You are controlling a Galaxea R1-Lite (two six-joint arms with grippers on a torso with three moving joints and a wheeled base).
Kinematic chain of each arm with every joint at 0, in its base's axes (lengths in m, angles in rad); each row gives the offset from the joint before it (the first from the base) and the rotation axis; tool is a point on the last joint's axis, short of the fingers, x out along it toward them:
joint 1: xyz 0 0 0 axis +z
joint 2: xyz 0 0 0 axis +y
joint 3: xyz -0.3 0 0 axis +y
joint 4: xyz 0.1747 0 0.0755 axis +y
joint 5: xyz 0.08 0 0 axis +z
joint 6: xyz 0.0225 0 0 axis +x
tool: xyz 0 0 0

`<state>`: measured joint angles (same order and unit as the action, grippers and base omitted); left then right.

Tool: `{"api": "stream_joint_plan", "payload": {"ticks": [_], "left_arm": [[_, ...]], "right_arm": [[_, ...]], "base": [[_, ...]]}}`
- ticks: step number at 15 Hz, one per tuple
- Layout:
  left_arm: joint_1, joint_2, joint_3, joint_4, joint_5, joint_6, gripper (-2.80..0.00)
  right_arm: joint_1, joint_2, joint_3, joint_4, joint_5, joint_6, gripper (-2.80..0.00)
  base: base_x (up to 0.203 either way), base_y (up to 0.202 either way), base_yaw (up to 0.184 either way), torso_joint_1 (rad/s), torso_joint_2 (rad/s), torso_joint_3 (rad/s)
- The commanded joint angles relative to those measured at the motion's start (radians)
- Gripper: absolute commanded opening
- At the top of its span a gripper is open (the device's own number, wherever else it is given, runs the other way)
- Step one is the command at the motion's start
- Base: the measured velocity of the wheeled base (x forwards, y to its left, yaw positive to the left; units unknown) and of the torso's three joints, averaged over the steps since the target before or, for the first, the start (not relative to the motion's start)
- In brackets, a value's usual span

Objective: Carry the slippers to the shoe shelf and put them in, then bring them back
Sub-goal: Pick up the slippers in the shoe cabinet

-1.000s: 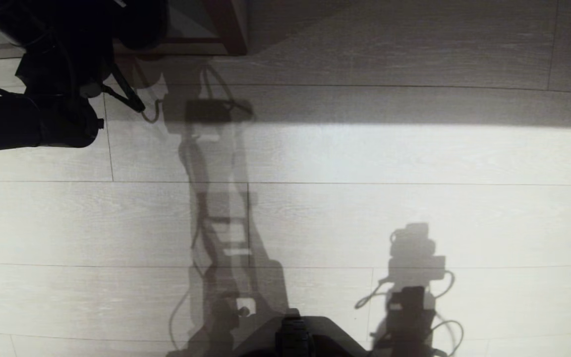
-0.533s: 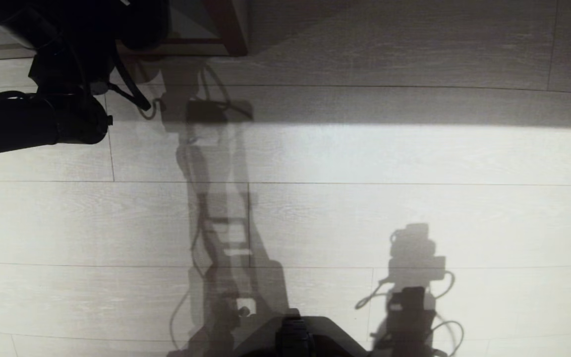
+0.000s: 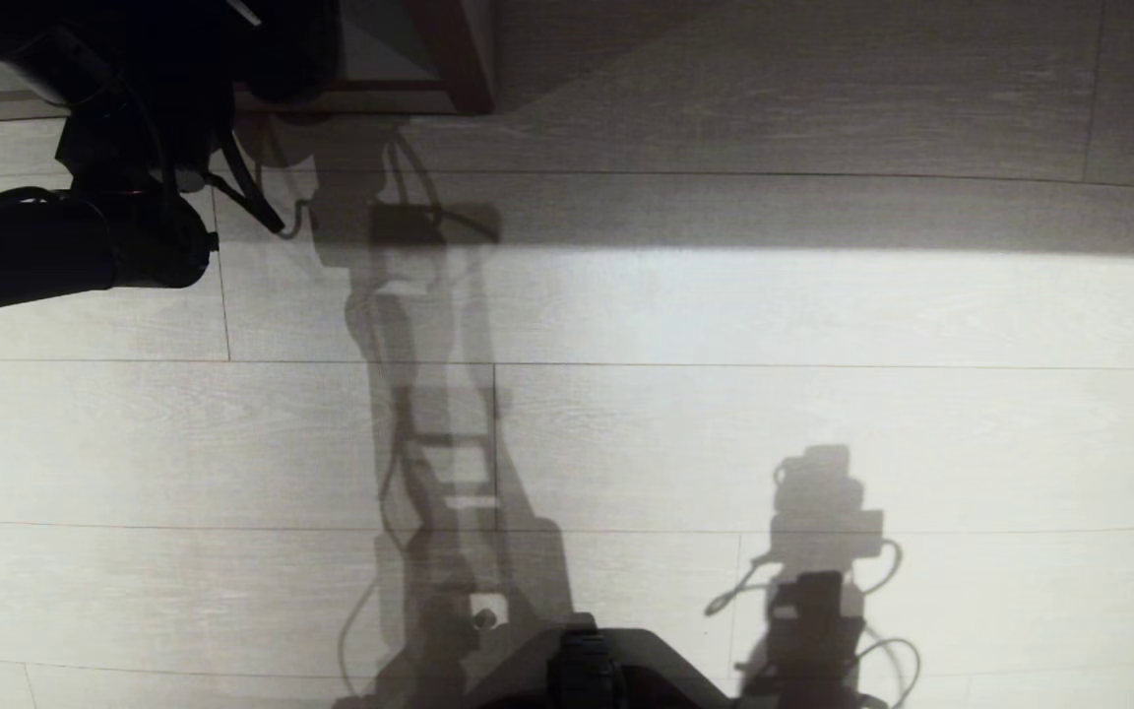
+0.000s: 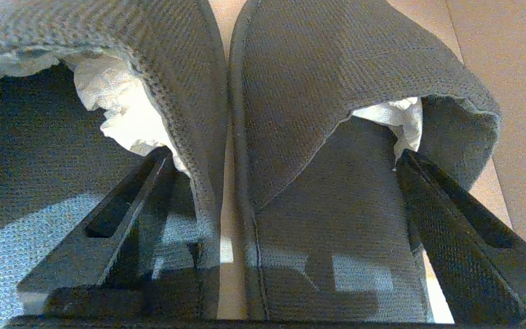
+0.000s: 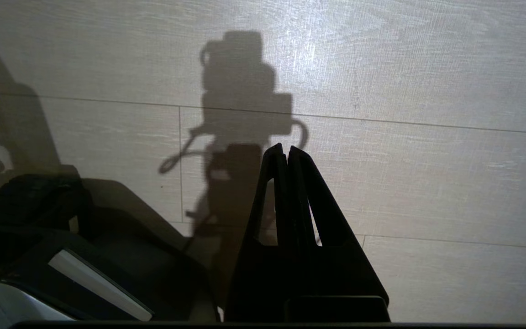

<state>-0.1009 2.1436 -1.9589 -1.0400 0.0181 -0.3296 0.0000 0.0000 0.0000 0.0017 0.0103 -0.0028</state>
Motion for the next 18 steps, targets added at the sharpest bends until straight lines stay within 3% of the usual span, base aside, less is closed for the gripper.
{"api": "stream_joint_plan", "payload": {"ticks": [1, 2, 3, 18], "left_arm": [[0.003, 0.013, 0.000, 0.001, -0.001, -0.002, 0.00], [0.003, 0.013, 0.000, 0.001, -0.003, 0.003, 0.00], [0.003, 0.013, 0.000, 0.001, -0.003, 0.003, -2.80], [0.013, 0.017, 0.001, -0.008, -0.006, 0.005, -2.80]], "right_arm": [[0.000, -0.002, 0.000, 0.000, 0.000, 0.000, -2.80], [0.001, -0.002, 0.000, 0.000, 0.000, 0.000, -2.80], [0.000, -0.002, 0.000, 0.000, 0.000, 0.000, -2.80], [0.000, -0.002, 0.000, 0.000, 0.000, 0.000, -2.80]], "base": [[0.000, 0.000, 0.000, 0.000, 0.00, 0.000], [0.000, 0.000, 0.000, 0.000, 0.00, 0.000], [0.000, 0.000, 0.000, 0.000, 0.00, 0.000], [0.000, 0.000, 0.000, 0.000, 0.00, 0.000]]}}
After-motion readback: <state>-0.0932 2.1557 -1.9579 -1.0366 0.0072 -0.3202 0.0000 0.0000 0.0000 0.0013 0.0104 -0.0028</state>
